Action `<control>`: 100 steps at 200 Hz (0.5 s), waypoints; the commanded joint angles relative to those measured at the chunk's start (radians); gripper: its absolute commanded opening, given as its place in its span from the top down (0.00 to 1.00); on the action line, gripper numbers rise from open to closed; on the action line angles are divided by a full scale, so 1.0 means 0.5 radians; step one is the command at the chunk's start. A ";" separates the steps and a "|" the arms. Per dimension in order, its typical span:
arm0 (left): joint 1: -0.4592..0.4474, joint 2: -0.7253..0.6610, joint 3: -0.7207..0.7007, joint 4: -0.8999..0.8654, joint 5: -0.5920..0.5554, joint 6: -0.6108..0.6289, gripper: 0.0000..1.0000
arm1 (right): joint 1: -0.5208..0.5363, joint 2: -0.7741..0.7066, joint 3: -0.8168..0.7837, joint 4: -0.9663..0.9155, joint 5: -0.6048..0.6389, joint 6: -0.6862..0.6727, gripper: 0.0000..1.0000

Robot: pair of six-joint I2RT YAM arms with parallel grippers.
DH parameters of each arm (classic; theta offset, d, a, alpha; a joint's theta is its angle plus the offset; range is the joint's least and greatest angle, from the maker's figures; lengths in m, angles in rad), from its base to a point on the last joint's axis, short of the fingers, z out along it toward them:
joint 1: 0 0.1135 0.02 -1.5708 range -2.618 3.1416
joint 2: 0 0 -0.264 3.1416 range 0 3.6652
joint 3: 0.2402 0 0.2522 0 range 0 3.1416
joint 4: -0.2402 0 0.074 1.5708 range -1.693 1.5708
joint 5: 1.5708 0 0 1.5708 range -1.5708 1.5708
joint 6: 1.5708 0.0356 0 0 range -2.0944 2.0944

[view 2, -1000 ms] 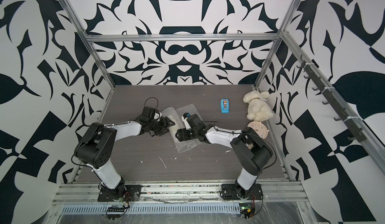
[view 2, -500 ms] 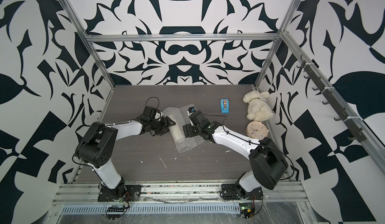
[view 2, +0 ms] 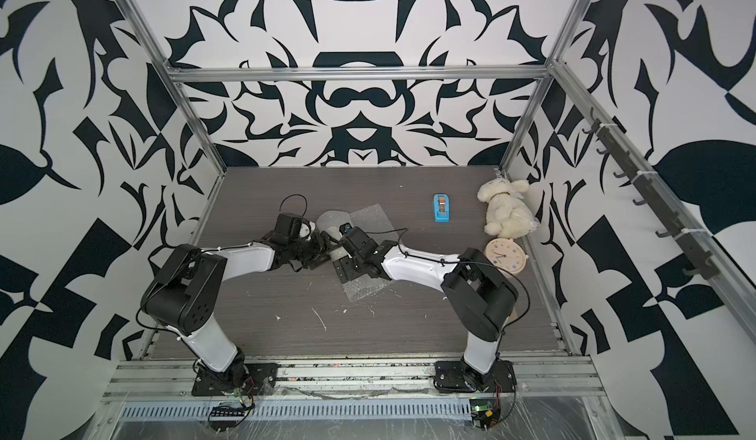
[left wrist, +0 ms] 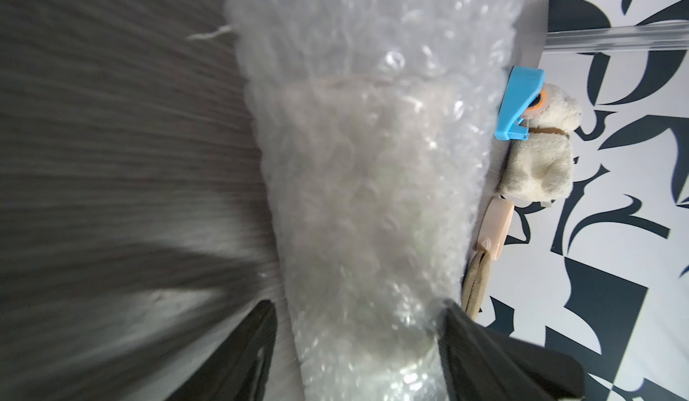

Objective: Wrap vases in bubble wrap
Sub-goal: Wrap the vase in bubble wrap.

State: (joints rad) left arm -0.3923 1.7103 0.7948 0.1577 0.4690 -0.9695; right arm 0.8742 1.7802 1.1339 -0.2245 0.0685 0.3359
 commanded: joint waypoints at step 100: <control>0.121 -0.230 -0.139 -0.137 0.101 0.052 0.25 | 0.092 0.156 0.164 -0.025 -0.042 0.077 0.37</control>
State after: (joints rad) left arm -0.3462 1.6524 0.7490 0.1329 0.4980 -0.9680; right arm 0.9306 1.8839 1.2255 -0.2554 0.0944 0.3714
